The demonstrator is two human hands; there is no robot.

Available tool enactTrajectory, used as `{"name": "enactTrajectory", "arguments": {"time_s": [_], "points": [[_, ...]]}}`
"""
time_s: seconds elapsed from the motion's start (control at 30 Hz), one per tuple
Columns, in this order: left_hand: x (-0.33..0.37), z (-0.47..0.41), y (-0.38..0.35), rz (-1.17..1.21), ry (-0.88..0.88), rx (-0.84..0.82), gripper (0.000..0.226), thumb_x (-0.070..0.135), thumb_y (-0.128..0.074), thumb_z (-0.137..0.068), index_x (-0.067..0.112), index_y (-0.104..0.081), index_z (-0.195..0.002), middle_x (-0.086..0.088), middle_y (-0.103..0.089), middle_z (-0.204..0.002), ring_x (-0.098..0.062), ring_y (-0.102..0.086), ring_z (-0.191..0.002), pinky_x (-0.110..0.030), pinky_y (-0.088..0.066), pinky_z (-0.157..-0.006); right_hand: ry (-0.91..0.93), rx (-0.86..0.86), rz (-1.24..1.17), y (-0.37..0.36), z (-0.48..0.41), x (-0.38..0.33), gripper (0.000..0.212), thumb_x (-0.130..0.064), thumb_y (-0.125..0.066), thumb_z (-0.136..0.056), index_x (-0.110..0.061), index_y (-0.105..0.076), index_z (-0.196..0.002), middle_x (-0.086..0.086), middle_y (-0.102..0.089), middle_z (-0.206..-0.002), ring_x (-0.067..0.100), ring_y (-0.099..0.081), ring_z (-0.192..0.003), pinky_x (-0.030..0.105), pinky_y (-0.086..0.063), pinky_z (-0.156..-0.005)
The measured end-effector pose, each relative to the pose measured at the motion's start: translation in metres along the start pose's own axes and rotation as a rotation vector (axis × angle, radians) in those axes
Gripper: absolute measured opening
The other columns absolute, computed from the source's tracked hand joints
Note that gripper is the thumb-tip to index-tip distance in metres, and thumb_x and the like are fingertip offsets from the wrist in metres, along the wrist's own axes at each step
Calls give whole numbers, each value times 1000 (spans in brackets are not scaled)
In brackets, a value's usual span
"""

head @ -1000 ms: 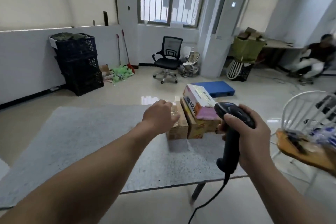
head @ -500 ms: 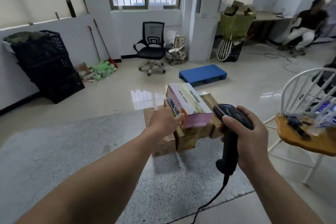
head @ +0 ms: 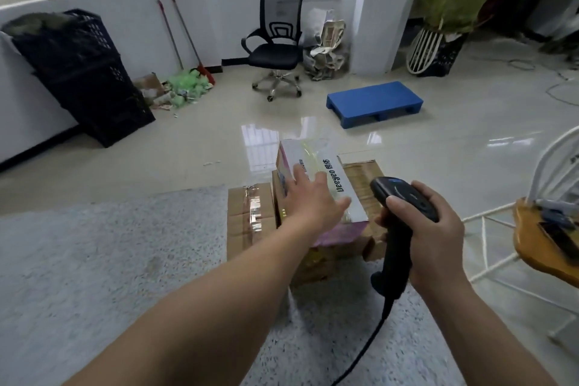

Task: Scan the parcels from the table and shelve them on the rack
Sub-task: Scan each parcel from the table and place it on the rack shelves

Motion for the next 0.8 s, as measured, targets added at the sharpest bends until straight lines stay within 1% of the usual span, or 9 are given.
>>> {"name": "enactTrajectory", "arguments": {"time_s": [0.07,0.13,0.2,0.27,0.37,0.53,0.63,0.73,0.8], "points": [[12,-13,-11,-91,34,-52,70,70,-58,-85,24,-48,-137,-12,-7,-164,-42,-13,-147,-57,-35,-111,-23,9,3,5,-13,4,61,-29,-85,-72,-25,-63,-129,11,-68,-120,38,-73,-94,38,-58,-69],[18,-23,-23,-144,83,-105,78,76,-56,-83,19,-49,-137,-16,-3,-166,-46,-10,-147,-62,-32,-111,-32,20,-6,11,-22,5,56,-20,-84,-78,-23,-62,-130,11,-69,-119,39,-74,-90,39,-57,-69],[23,-28,-31,-168,127,-127,94,81,-55,-79,15,-41,-146,-20,1,-166,-51,-1,-148,-68,-24,-112,-32,28,-15,17,-30,5,52,-12,-80,-83,-21,-61,-130,12,-70,-117,40,-74,-86,40,-57,-68],[24,-31,-37,-195,166,-131,112,86,-54,-75,12,-26,-154,-23,6,-166,-55,6,-148,-72,-18,-112,-34,33,-11,21,-36,5,51,-10,-79,-84,-21,-61,-130,13,-70,-115,40,-74,-84,40,-57,-67],[20,-36,-41,-207,214,-130,124,89,-56,-69,13,-12,-158,-26,13,-164,-57,12,-147,-76,-14,-112,-34,35,-15,27,-42,8,51,-10,-79,-85,-21,-60,-130,15,-69,-116,40,-74,-82,41,-57,-70],[12,-39,-40,-143,278,-170,123,79,-65,-71,18,-4,-159,-18,23,-164,-58,19,-145,-77,-14,-110,-39,17,-11,25,-46,11,51,-11,-79,-85,-21,-59,-131,17,-69,-115,37,-73,-80,39,-56,-68],[3,-38,-34,-85,311,-179,122,75,-67,-72,22,-1,-159,-13,29,-163,-57,22,-144,-77,-14,-110,-36,-4,-2,16,-43,8,52,-12,-77,-86,-21,-58,-133,14,-69,-114,34,-73,-78,40,-57,-66],[-15,-33,-26,-45,326,-194,115,72,-67,-74,27,-3,-159,-11,32,-162,-58,22,-144,-77,-13,-110,-24,-22,0,3,-35,4,51,-11,-77,-86,-21,-59,-132,14,-69,-113,35,-73,-79,42,-57,-67],[-29,-28,-19,-8,326,-193,110,72,-67,-74,32,-8,-157,-9,32,-162,-58,20,-144,-77,-15,-109,-11,-30,6,-6,-27,3,46,-11,-78,-86,-24,-61,-127,13,-70,-112,34,-74,-77,42,-57,-68]]}}
Point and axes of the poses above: each hand's wrist, its own z-axis away from the middle knuckle, its own y-axis out of the back of the hand, x = y × z, the point moved 6 cm from there along -z, towards the middle knuckle
